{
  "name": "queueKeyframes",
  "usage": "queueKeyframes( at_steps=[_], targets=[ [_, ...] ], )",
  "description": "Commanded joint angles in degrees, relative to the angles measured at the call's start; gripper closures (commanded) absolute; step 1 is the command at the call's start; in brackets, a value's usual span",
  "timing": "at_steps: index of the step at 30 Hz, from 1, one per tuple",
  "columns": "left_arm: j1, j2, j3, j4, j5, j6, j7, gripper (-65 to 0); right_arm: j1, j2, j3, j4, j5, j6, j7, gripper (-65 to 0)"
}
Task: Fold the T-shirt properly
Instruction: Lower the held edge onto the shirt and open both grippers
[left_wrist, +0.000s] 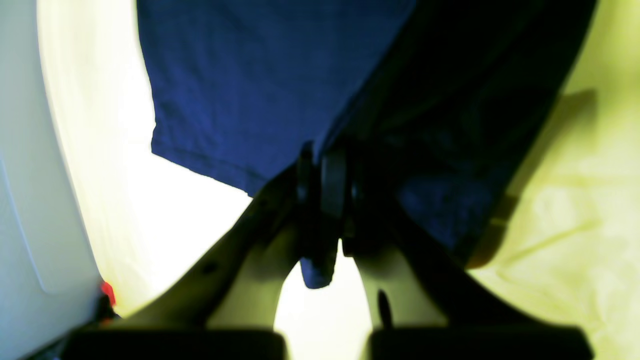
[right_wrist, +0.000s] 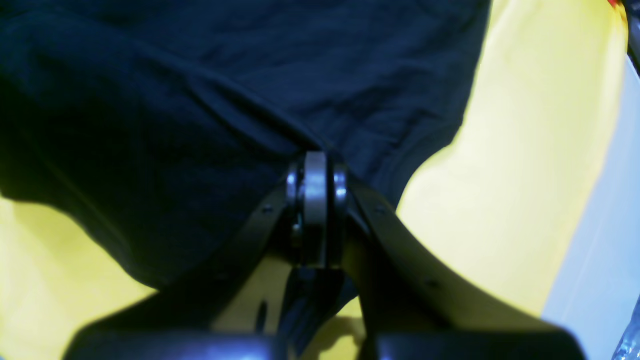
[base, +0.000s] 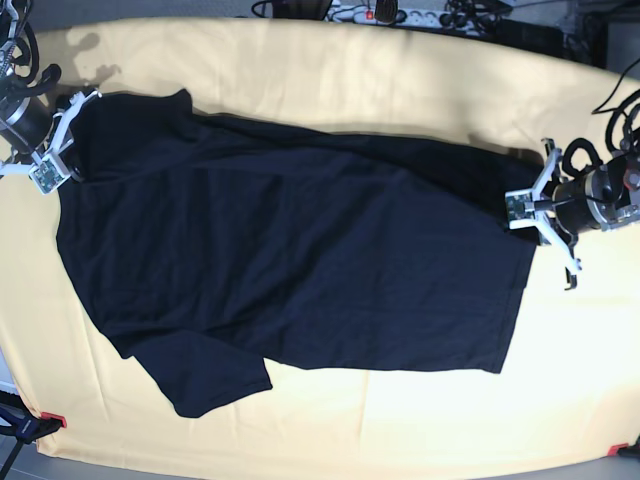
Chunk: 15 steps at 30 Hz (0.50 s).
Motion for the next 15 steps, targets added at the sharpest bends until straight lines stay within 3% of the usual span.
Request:
queueKeyframes(
  at_steps=[1, 8, 15],
  targets=[
    [-1.27, -0.90, -0.74, -0.79, -0.15, 0.66, -1.22, 0.0, 0.66, 1.03, 0.55, 0.74, 0.37, -0.76, 1.33, 0.0],
    [-5.62, 3.76, -0.74, -9.92, 0.17, 1.90, -2.58, 0.0, 2.54, 0.94, 0.20, 0.61, 0.39, -1.11, 2.62, 0.0],
    [-11.91, 5.49, -0.72, -10.69, -1.73, 1.31, -4.11, 0.0, 2.54, 0.90, -4.50, -1.01, -3.54, -2.54, 3.50, 0.0]
  ],
)
